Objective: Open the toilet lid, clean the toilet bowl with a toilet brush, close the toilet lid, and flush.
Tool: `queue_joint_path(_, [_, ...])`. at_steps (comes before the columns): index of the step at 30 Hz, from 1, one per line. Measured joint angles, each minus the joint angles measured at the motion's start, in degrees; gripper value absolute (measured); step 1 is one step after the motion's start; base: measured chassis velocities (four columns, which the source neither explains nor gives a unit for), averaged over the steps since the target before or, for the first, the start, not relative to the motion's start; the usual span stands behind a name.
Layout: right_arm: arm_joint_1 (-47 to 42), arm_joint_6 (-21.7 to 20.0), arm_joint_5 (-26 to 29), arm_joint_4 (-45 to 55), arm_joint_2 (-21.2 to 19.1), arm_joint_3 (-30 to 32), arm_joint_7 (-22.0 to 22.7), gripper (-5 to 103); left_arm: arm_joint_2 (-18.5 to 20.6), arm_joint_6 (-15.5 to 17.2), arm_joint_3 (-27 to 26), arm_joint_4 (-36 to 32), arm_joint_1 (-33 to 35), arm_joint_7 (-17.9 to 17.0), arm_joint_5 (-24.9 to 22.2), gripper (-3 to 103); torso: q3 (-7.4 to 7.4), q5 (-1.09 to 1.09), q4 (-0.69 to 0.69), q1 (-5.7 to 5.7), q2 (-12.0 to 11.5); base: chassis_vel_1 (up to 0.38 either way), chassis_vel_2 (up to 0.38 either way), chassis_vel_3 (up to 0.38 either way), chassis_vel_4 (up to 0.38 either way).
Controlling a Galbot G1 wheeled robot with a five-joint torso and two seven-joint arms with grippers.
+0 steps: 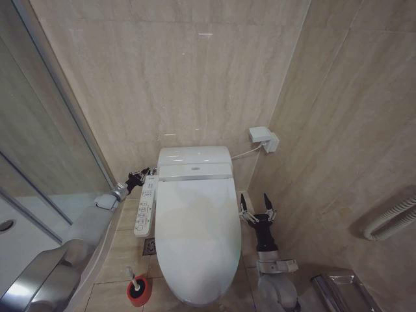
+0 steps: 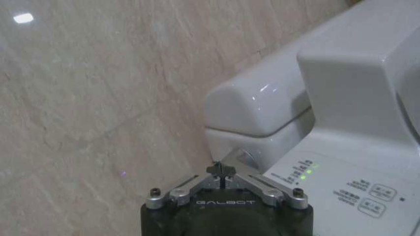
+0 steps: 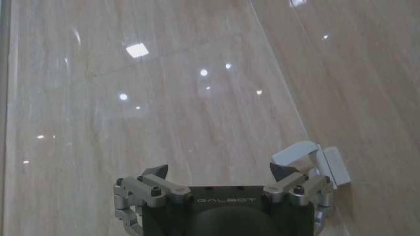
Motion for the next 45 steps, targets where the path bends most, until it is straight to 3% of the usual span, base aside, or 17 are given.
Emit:
queue_joint_path(23, [0.2,1.4,5.9,-0.8,0.3,0.9,-5.5,100,0.7,-0.1,-0.6,-3.2,1.2,0.0,-2.0,0,0.00,0.02,0.04,-0.01,0.0,0.000,0.000,0.000,0.000])
queue_joint_path(35, [0.6,1.5,6.2,-1.1,0.1,0.6,-5.7,100,1.1,0.0,-0.6,-3.4,1.6,0.1,-1.7,0,0.01,0.03,0.07,0.03,0.0,-0.084,0.083,0.085,-0.094])
queue_joint_path(45, [0.7,1.5,6.2,-1.4,0.4,0.4,-5.6,100,1.2,-0.4,-0.5,-3.2,1.8,2.4,-1.1,0,-0.01,0.03,0.05,-0.02,0.0,-0.006,-0.009,0.001,-0.001])
